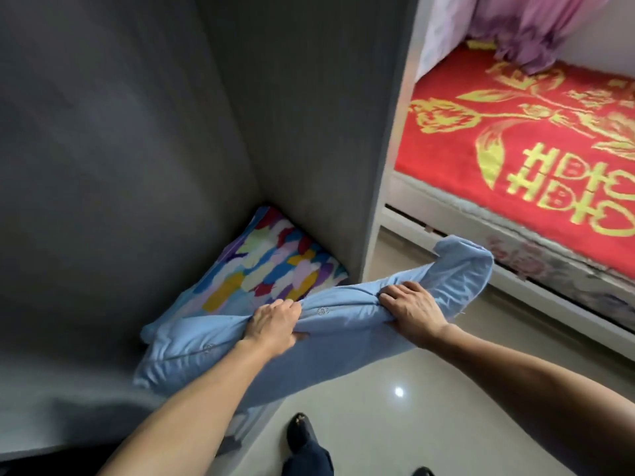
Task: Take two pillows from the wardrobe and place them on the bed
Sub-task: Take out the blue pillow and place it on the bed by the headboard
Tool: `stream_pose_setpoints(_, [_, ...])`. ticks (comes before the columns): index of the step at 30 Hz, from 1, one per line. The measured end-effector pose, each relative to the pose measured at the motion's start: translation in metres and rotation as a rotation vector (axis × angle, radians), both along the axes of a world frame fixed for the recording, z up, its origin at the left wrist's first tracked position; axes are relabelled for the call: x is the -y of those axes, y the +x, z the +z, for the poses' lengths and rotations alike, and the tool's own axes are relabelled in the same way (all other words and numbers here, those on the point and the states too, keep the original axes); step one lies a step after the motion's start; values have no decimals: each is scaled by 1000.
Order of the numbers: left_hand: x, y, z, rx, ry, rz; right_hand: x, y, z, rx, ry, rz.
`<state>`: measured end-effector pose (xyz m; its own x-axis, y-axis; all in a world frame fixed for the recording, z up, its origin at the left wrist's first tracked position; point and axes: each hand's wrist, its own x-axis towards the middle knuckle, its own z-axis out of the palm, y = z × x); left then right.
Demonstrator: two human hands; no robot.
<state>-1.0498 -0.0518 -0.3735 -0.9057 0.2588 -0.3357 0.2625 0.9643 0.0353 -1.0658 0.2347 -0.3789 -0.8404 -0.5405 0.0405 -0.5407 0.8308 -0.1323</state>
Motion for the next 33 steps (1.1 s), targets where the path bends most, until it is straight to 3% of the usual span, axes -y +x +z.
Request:
stream_pose_setpoints(7, [-176,-23,26,-77,39,-247,-174,25,31,-51,57,-252])
stream_pose_setpoints(14, [-303,-74,40,-77,123,-339,-295,3,56,-148,137,-409])
stream_pose_setpoints(33, [-496,-391,69,-107,254,-574,-457,-238,96,-188,176,-744])
